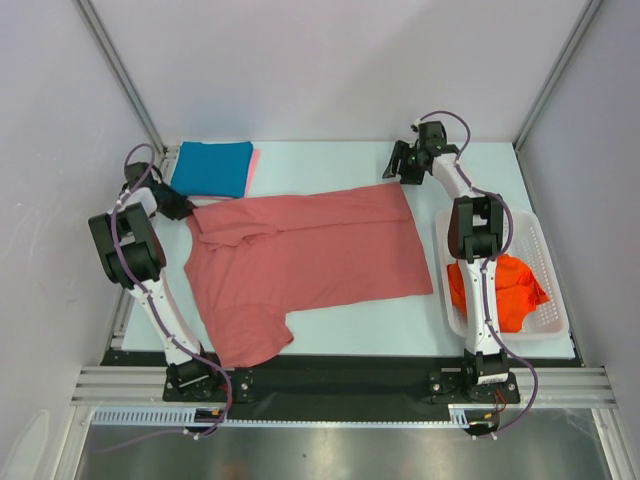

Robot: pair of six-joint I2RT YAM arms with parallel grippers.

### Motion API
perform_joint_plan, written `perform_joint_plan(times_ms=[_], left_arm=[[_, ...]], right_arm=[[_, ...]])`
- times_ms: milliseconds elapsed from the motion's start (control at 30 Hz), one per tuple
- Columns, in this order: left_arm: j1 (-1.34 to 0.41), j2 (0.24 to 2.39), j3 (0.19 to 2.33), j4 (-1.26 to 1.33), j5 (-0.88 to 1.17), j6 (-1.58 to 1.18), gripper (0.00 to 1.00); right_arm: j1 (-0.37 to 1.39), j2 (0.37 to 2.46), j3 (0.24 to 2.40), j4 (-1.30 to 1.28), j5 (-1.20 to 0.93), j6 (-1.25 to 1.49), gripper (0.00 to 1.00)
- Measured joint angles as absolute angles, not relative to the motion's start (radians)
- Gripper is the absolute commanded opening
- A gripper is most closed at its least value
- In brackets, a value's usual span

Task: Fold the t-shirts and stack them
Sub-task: Fold the tshirt

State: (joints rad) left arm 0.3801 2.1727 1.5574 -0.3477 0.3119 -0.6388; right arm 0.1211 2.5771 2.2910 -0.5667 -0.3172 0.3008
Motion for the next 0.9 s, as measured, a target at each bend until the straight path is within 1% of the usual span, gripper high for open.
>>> perform_joint_plan(times_ms=[67,167,233,333,467,567,833,900], left_arm=[[0.38,2.173,1.566,-0.352,0.308,-0.638,0.25],[0.381,2.173,1.575,-0.352,0.305,-0.634,0.38],[0.382,2.173,1.575,-0.35,0.299,-0.629,0.4],[0.384,2.173,1.576,-0.353,0.298,-0.628,0.41],[0.385,2.173,1.59,-0.353,0.299,-0.628,0.4],[0.385,2.174,1.6,-0.353,0.299,-0.628,0.37],[0.386,2.187,1.607,-0.353,0.3,-0.628,0.24],[0.386,2.192,1.607,-0.352,0.303,-0.628,0.19]], right_arm=[[0.12,2.577,2.291,-0.566,-0.328,0.303,0.68],[0.118,2.577,2.291,-0.566,-0.346,0.306,0.68],[0.117,2.578,2.291,-0.566,-0.353,0.307,0.68],[0.115,2.579,2.291,-0.566,-0.357,0.31,0.68],[0.111,2.579,2.291,-0.568,-0.348,0.311,0.66],[0.11,2.579,2.286,-0.566,-0.339,0.31,0.64],[0.105,2.566,2.259,-0.556,-0.32,0.3,0.57],[0.103,2.561,2.25,-0.555,-0.318,0.298,0.54]])
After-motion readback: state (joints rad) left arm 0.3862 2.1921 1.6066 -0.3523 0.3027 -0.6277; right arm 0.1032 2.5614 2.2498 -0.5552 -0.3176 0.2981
